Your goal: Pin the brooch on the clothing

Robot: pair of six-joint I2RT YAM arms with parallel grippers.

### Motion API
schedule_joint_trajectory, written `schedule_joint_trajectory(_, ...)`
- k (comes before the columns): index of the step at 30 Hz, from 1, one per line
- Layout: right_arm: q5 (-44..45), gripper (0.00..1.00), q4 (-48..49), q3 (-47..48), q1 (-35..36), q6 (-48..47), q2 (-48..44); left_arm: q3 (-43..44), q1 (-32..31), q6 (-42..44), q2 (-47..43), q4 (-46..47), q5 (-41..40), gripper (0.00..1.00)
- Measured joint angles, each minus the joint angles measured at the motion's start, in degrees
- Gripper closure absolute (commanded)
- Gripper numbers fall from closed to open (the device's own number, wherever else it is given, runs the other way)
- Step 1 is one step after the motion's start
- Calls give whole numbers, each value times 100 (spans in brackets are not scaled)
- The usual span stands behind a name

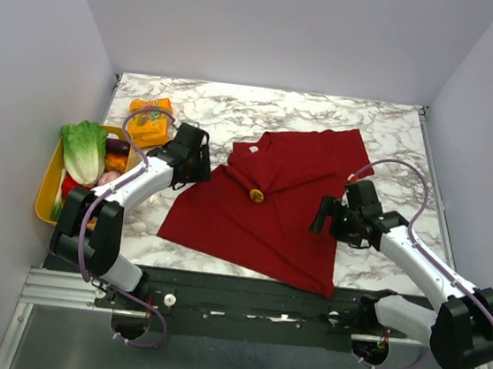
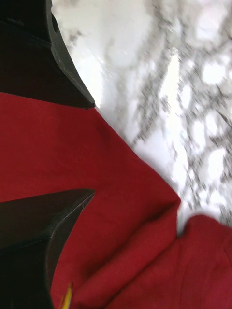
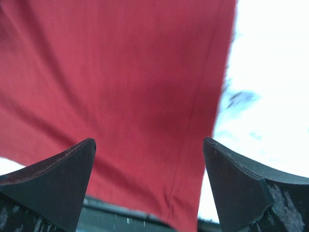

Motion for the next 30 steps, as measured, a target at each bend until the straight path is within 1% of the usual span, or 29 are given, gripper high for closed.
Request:
schedule_joint_trajectory(3,-42,0,-310,0,452,101,118,-127,184,-280,-160,-492,-133,24)
schedule_joint_trajectory(8,2,1,-990,2,1180,337,343,-111,212,-514,-131,-1593,-590,23)
schedule_joint_trajectory(11,166,0,-1488,81,1427,459,306,-17,212,-533,-72,-2194,-909,22)
schedule_joint_trajectory(14,378,0,-1976,299,1613,531,249,-15,214,-522,-68,-2557,-1071,22)
schedule_joint_trajectory(19,492,4,-2415,337,1897,632,160,-131,214,-450,28,-2691,-1003,22)
schedule_joint_trajectory(21,461,5,-2487,271,2046,669,177,-162,214,-398,205,-2675,-953,22)
schedule_joint_trajectory(24,330,10,-2516,155,2321,741,354,-227,214,-343,511,-2616,-905,22)
schedule_joint_trajectory(27,155,34,-2424,-94,2535,796,616,-225,216,-291,553,-2610,-885,22)
schedule_joint_trajectory(28,101,54,-2391,-173,2570,782,678,-225,219,-291,553,-2612,-885,22)
schedule_joint_trajectory(29,44,72,-2332,-262,2597,815,739,-225,219,-286,553,-2610,-887,22)
schedule_joint_trajectory(30,-20,83,-2280,-343,2612,800,796,-225,219,-282,553,-2610,-887,23)
